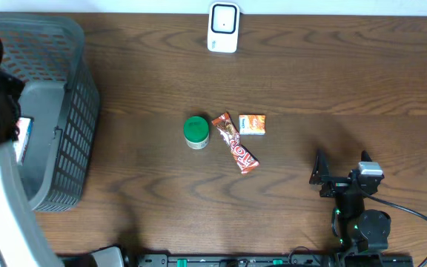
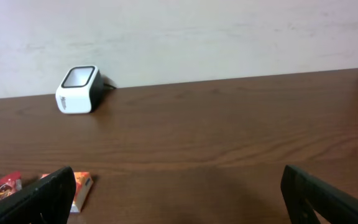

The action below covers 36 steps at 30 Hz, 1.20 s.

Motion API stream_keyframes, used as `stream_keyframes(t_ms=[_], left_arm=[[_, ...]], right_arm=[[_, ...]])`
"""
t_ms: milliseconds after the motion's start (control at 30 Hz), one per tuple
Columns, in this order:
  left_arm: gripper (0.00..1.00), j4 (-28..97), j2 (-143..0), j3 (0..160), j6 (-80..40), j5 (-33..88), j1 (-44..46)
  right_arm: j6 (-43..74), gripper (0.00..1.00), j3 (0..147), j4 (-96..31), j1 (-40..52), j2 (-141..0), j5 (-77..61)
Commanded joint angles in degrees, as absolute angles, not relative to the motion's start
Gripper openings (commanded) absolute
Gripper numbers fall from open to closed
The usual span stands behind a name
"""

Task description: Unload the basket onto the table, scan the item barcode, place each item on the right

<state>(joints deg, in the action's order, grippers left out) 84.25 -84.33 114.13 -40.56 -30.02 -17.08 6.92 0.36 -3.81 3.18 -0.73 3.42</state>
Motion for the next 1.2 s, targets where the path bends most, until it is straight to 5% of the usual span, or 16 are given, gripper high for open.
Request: stream_keyframes(t_ms=[0,600,1167], left_arm=[[0.98,84.84,-87.24,108.99,-41.98,-30.13,-19.51],[0.98,70.08,-110.72,97.38,-15.84,-33.41,-21.47],[0.98,61.82,-127.66,96.75,-8.8,-41.23,-22.76]], right_arm=[[6.15,0.99,0.32,-4.05,3.01,-0.67,3.36],[6.15,0.99,0.32,-4.05,3.09,-0.67,3.36],[6.15,0.99,0.32,-4.05,3.09,-0.67,3.36]])
